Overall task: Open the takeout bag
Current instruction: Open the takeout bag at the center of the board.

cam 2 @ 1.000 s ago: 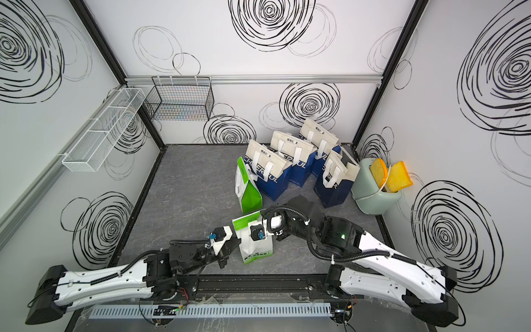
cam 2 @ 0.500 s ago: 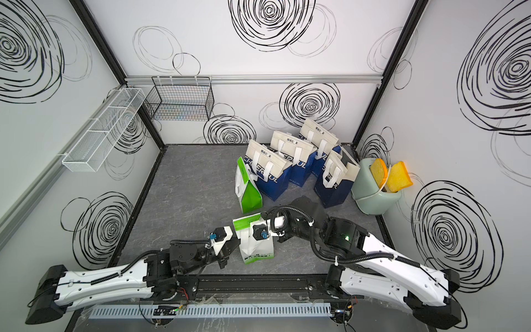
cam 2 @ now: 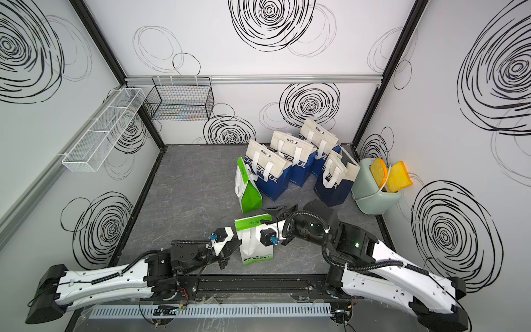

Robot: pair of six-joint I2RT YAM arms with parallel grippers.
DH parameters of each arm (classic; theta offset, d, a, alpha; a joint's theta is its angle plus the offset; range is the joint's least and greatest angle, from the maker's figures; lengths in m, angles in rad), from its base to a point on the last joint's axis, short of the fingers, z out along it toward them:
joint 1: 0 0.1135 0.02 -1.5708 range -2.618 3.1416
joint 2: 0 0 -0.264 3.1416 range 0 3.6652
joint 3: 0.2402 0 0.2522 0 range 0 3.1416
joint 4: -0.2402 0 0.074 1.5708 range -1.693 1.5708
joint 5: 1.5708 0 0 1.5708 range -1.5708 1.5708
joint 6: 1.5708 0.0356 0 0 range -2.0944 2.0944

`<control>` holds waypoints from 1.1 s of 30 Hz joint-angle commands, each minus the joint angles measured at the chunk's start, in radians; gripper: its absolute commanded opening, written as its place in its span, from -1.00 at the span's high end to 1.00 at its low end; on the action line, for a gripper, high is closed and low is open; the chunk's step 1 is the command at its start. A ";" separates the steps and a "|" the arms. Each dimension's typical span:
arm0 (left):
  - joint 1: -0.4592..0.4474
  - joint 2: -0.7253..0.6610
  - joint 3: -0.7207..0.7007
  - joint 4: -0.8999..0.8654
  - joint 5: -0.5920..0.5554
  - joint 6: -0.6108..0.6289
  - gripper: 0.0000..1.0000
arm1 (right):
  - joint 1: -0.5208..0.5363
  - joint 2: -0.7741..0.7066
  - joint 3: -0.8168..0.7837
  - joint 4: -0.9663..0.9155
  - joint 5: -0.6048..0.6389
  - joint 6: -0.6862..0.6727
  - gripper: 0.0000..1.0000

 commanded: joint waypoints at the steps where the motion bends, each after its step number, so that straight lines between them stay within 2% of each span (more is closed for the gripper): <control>1: -0.003 -0.012 0.013 0.048 -0.017 -0.005 1.00 | 0.046 -0.008 -0.071 0.080 0.037 -0.036 0.08; 8: -0.001 -0.009 0.013 0.052 -0.018 -0.004 1.00 | 0.130 0.062 -0.098 0.108 0.138 -0.093 0.03; 12: -0.001 -0.007 0.016 0.050 -0.015 -0.003 1.00 | 0.147 0.078 -0.110 0.121 0.178 -0.121 0.03; 15: -0.001 -0.011 0.013 0.048 -0.018 -0.004 1.00 | 0.156 0.094 -0.120 0.137 0.254 -0.153 0.04; 25: 0.001 -0.018 0.010 0.056 -0.008 -0.012 1.00 | 0.186 0.097 -0.177 0.253 0.324 -0.205 0.08; 30: 0.000 -0.015 0.009 0.052 -0.011 -0.013 1.00 | 0.190 0.104 -0.190 0.303 0.362 -0.231 0.19; 33: 0.002 -0.011 0.007 0.058 -0.008 -0.013 1.00 | 0.190 0.099 -0.194 0.319 0.361 -0.231 0.35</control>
